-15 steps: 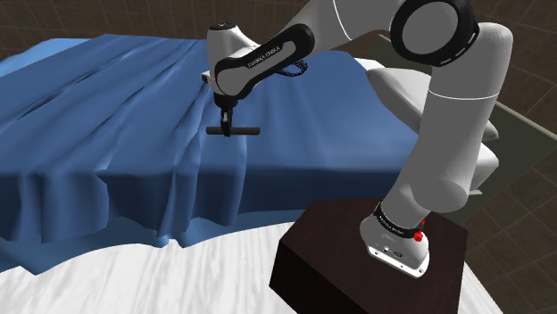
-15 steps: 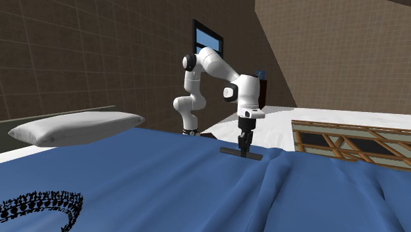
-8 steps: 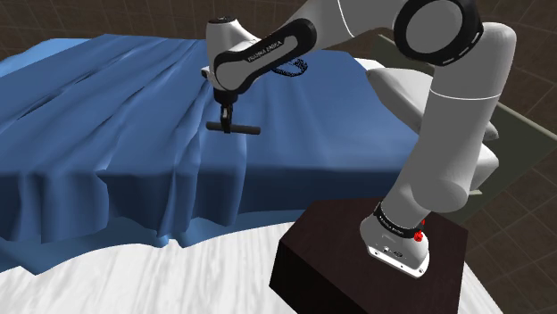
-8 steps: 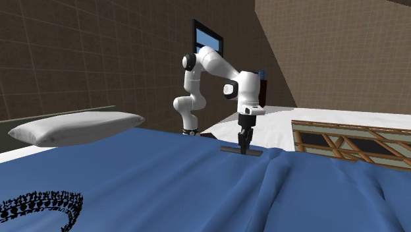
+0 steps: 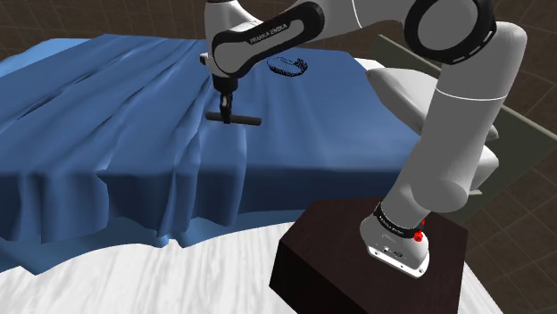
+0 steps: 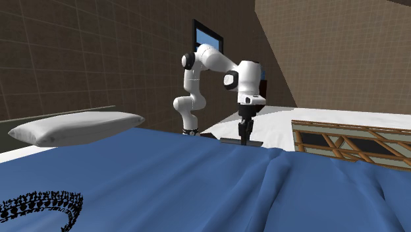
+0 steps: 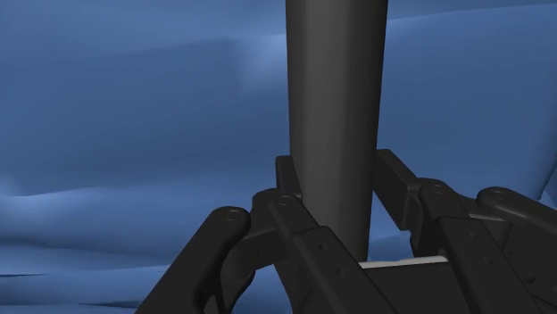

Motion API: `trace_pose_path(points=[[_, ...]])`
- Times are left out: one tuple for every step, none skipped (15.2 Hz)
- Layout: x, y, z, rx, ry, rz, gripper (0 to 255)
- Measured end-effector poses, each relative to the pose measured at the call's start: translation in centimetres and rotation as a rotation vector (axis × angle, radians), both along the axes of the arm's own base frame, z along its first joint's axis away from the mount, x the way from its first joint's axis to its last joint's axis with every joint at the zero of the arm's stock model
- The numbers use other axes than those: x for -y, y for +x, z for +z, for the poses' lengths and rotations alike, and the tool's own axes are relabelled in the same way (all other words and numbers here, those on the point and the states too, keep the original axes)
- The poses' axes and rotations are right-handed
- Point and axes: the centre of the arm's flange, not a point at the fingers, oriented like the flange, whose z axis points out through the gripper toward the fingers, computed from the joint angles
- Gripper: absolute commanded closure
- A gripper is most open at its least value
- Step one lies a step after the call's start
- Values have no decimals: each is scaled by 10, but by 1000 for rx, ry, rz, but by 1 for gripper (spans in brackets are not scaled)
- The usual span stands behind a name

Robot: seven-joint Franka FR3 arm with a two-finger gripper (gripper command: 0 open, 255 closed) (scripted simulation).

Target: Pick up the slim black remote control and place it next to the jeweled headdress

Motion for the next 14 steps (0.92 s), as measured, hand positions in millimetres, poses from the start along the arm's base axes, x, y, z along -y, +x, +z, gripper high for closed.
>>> trace_pose_path(points=[[1, 0, 5, 0, 0, 0, 255], [0, 0, 11, 0, 0, 0, 255], [0, 0, 16, 0, 0, 0, 255], [-1, 1, 22, 0, 0, 0, 255], [0, 1, 27, 0, 0, 0, 255], [0, 2, 33, 0, 0, 0, 255], [0, 1, 39, 0, 0, 0, 255], [0, 1, 43, 0, 0, 0, 255], [1, 2, 48, 0, 0, 0, 255], [0, 1, 53, 0, 0, 0, 255], [0, 0, 58, 0, 0, 0, 255], [5, 1, 60, 0, 0, 0, 255], [15, 1, 61, 0, 0, 0, 255], [27, 3, 59, 0, 0, -1, 255]])
